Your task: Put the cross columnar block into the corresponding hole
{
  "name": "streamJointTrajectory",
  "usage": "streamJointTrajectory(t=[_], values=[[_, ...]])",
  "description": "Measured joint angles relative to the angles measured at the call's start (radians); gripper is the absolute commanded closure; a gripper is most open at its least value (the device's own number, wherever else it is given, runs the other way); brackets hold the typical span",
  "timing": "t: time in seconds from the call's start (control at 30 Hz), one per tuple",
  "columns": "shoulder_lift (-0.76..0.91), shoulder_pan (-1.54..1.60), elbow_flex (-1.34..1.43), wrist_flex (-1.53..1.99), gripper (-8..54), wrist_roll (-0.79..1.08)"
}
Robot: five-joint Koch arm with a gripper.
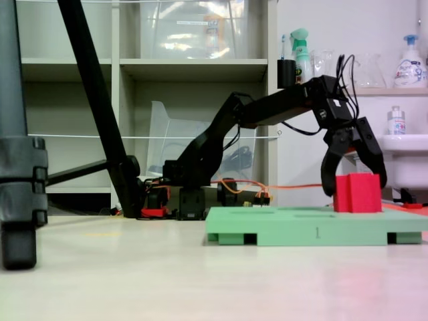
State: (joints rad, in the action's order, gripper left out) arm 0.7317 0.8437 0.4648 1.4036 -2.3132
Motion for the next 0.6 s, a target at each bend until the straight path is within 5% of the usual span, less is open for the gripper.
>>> streamJointTrajectory(t=[0.17, 0.33, 0.6], values=[[-0.058, -0.003, -0.017, -0.064, -6.9, 0.0], [-0.035, -0.002, -0.012, -0.052, -6.9, 0.014], [0.337, 0.0, -0.014, 0.104, -6.8, 0.268]])
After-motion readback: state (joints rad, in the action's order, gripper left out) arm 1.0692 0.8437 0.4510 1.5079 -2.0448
